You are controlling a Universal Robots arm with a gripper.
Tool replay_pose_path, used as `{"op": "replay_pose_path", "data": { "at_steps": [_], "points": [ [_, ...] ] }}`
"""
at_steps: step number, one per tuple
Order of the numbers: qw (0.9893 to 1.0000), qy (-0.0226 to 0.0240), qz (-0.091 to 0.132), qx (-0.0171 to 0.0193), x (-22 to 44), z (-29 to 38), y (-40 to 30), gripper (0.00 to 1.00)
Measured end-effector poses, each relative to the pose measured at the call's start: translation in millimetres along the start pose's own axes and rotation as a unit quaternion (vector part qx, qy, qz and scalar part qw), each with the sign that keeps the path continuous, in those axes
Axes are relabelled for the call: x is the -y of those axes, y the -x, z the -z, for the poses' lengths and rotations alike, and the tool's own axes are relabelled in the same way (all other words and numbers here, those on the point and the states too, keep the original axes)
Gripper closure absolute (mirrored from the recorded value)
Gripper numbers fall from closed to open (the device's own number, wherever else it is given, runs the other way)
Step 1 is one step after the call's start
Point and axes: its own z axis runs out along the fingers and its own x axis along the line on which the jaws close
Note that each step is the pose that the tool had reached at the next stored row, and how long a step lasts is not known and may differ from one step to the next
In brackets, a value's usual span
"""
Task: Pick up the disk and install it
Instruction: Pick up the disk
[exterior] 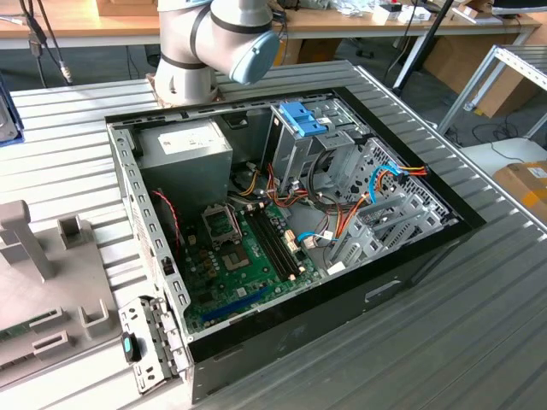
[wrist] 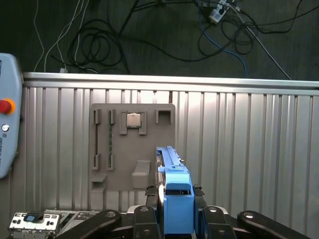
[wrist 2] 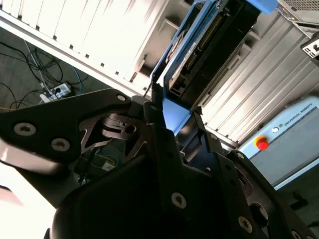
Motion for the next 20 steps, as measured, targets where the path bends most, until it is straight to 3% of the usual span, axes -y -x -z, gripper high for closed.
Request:
{"op": "replay_pose_path", "data": {
  "at_steps": [1,6,14,20],
  "points": [
    [1.0,0.0,0.0,0.0,2.9,0.0,-0.1,0.64],
    [1.0,0.0,0.0,0.0,3.1,0.0,-0.1,0.64],
    [1.0,0.0,0.0,0.0,10.4,-0.1,-0.3,0.64],
    [1.0,0.0,0.0,0.0,20.0,-0.2,-0.4,0.64]
  ]
}}
